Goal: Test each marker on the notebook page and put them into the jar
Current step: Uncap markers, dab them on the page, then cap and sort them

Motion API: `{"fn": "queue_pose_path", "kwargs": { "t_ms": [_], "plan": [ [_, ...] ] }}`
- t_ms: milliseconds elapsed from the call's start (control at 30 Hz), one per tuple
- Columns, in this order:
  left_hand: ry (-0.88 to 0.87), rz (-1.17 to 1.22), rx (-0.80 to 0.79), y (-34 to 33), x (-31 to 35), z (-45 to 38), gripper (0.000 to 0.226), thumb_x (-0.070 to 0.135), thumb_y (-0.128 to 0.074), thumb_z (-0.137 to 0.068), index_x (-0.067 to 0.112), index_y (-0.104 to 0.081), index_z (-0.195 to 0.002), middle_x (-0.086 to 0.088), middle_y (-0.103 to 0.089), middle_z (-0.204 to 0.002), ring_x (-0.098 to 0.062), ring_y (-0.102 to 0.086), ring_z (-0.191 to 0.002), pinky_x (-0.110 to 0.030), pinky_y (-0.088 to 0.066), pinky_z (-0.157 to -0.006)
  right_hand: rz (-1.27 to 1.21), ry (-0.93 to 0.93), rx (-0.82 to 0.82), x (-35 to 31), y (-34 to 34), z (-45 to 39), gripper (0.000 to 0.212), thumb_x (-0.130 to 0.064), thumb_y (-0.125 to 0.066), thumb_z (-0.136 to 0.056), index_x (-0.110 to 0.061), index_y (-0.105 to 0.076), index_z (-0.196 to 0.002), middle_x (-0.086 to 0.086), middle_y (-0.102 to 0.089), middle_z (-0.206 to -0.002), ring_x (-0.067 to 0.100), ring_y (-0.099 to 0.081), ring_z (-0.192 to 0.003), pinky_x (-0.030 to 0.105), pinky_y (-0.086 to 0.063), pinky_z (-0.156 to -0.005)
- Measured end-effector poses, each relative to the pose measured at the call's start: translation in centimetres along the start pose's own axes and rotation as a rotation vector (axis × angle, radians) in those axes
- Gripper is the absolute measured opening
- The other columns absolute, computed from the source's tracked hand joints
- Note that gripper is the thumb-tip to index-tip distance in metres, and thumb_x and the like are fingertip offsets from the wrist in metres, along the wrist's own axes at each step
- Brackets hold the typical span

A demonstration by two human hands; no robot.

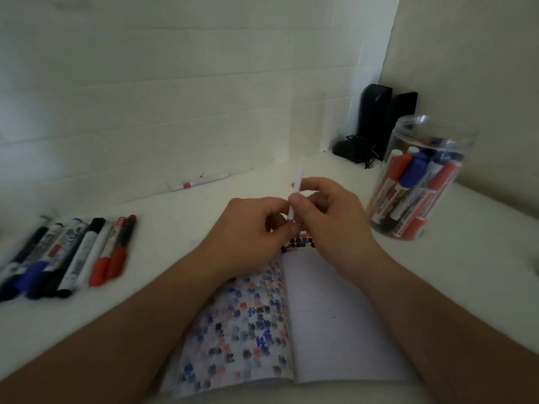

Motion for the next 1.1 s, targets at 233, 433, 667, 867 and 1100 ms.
{"fn": "queue_pose_path", "kwargs": {
  "t_ms": [233, 433, 667, 867, 1100],
  "plan": [
    [0.343, -0.043, 0.069, 7.8, -6.3, 2.6, 0.059, 0.034, -0.07, -0.092, 0.054, -0.041, -0.139, 0.014, -0.075, -0.083, 0.004, -0.069, -0.074, -0.018, -0.049, -0.065, 0.596, 0.25, -0.44, -0.4, -4.4, 2.8, 0.028, -0.044, -0.063, -0.099, -0.039, -0.065, -0.127, -0.02, -0.06, -0.108, 0.001, -0.055, -0.096, 0.029, -0.051, -0.089],
    [0.605, -0.521, 0.042, 16.5, -12.7, 9.0, 0.019, 0.037, -0.066, -0.09, 0.042, -0.068, -0.108, 0.013, -0.072, -0.096, -0.001, -0.065, -0.069, -0.018, -0.05, -0.067, 0.735, 0.36, -0.551, -1.3, -6.8, 4.3, 0.029, -0.053, -0.054, -0.1, -0.038, -0.068, -0.12, -0.014, -0.053, -0.113, 0.012, -0.042, -0.106, 0.04, -0.05, -0.093],
    [0.637, -0.723, -0.11, 16.8, -15.1, 12.2, 0.027, 0.043, -0.063, -0.092, 0.032, -0.073, -0.115, 0.005, -0.066, -0.099, -0.012, -0.06, -0.089, -0.026, -0.047, -0.079, 0.815, 0.342, -0.581, -1.5, -7.2, 4.7, 0.036, -0.059, -0.047, -0.102, -0.038, -0.065, -0.125, -0.01, -0.05, -0.119, 0.016, -0.04, -0.112, 0.042, -0.049, -0.095],
    [0.484, -0.72, 0.078, 15.6, -14.0, 8.4, 0.025, 0.045, -0.058, -0.096, 0.031, -0.075, -0.105, 0.003, -0.057, -0.093, -0.02, -0.059, -0.09, -0.034, -0.049, -0.078, 0.774, 0.326, -0.569, -1.5, -7.0, 4.9, 0.035, -0.057, -0.049, -0.102, -0.038, -0.066, -0.125, -0.009, -0.051, -0.119, 0.015, -0.041, -0.113, 0.043, -0.049, -0.097],
    [0.401, -0.642, 0.0, 8.5, -14.5, -1.7, 0.042, 0.034, -0.056, -0.094, 0.026, -0.061, -0.135, -0.006, -0.053, -0.138, -0.029, -0.049, -0.129, -0.043, -0.042, -0.109, 0.707, 0.305, -0.589, -1.6, -6.4, 4.7, 0.036, -0.059, -0.052, -0.1, -0.039, -0.066, -0.127, -0.014, -0.052, -0.123, 0.009, -0.04, -0.115, 0.037, -0.046, -0.099]
  ]
}}
Point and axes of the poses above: each hand's wrist, its own z-axis away from the middle knuckle, its own y-axis out of the back of the hand, x = y × z, the point moved 8 cm from there along -z, towards the middle knuckle
